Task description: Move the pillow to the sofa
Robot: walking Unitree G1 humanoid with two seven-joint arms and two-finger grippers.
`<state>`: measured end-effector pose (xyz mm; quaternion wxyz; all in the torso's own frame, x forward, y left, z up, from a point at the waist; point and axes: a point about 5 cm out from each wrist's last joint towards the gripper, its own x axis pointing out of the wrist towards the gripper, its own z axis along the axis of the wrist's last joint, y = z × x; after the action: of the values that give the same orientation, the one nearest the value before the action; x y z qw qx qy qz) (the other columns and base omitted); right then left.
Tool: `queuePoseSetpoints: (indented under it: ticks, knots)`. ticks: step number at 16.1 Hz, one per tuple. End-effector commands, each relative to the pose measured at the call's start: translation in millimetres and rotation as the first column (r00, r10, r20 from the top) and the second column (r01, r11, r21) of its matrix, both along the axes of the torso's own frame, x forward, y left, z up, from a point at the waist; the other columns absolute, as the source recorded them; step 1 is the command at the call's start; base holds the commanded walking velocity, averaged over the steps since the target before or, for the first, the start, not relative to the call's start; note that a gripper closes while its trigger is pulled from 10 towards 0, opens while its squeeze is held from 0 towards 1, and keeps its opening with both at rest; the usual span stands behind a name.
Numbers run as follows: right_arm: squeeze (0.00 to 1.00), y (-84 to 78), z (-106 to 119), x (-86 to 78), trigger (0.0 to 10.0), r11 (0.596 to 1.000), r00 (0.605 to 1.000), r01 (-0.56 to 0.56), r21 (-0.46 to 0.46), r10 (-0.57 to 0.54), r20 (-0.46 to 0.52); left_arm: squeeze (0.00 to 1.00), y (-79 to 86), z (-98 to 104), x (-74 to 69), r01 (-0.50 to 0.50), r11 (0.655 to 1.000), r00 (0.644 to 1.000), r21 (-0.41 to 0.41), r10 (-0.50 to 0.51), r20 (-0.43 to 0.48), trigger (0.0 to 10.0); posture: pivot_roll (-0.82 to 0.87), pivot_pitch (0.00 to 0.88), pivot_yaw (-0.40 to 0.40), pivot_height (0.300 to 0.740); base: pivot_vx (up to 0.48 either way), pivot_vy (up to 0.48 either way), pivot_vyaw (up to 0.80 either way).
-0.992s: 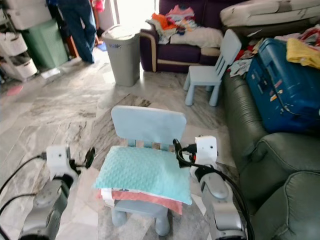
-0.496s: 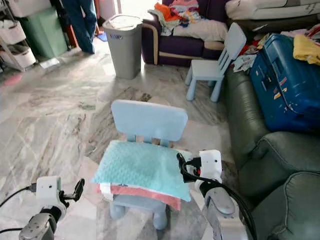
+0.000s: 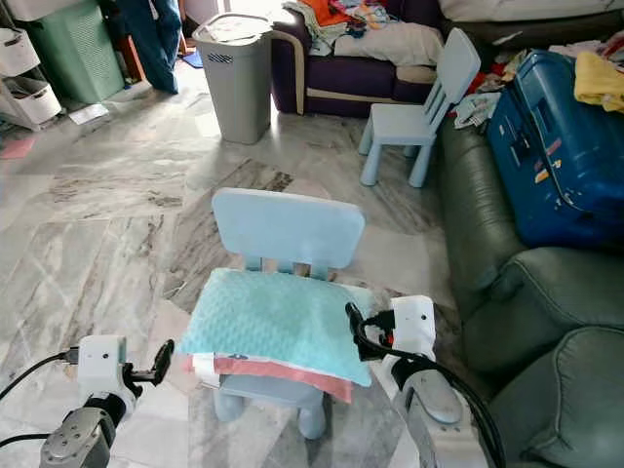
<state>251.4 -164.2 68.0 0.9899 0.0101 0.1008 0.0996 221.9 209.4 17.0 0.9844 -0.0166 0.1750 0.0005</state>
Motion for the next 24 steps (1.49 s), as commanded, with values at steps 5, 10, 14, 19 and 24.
queuePoseSetpoints:
  ticks: [5, 10, 14, 19, 24]
  knots:
    - [0.0, -4.1, 1, -5.2, 10.0, 1.0, 1.0, 0.013, 0.004, -0.013, -0.012, 0.0, -1.6, -1, -4.5, 0.03, 0.999, 0.999, 0.014, -0.029, -0.021, 10.0, 0.01, 0.133, -0.011, 0.74, 0.0, 0.0, 0.0]
    - [0.0, -5.2, 1, -12.8, 10.0, 1.0, 0.999, 0.01, -0.001, -0.01, -0.033, 0.0, -3.4, -3, -12.0, 0.034, 0.999, 0.999, 0.009, -0.033, -0.039, 10.0, 0.0, 0.171, -0.015, 0.74, 0.0, 0.0, 0.0]
    - [0.0, -5.6, -2, -21.6, 10.0, 1.0, 0.998, 0.003, -0.005, -0.003, -0.058, 0.0, -3.8, -4, -19.3, 0.032, 0.999, 0.998, 0.007, -0.031, -0.053, 10.0, 0.0, 0.199, -0.022, 0.74, 0.0, 0.0, 0.0]
    - [0.0, -6.6, -1, -26.9, 10.0, 1.0, 0.997, -0.01, -0.011, 0.009, -0.08, 0.0, -5.0, -3, -26.6, 0.031, 1.0, 0.997, 0.006, -0.03, -0.065, 10.0, 0.0, 0.236, -0.035, 0.74, 0.0, 0.0, 0.0]
    - [0.0, -4.6, -1, -29.1, 10.0, 1.0, 0.995, -0.024, -0.013, 0.023, -0.096, 0.0, -5.4, -3, -31.7, 0.029, 1.0, 0.996, 0.008, -0.029, -0.079, 10.0, 0.0, 0.247, -0.036, 0.74, 0.0, 0.0, 0.0]
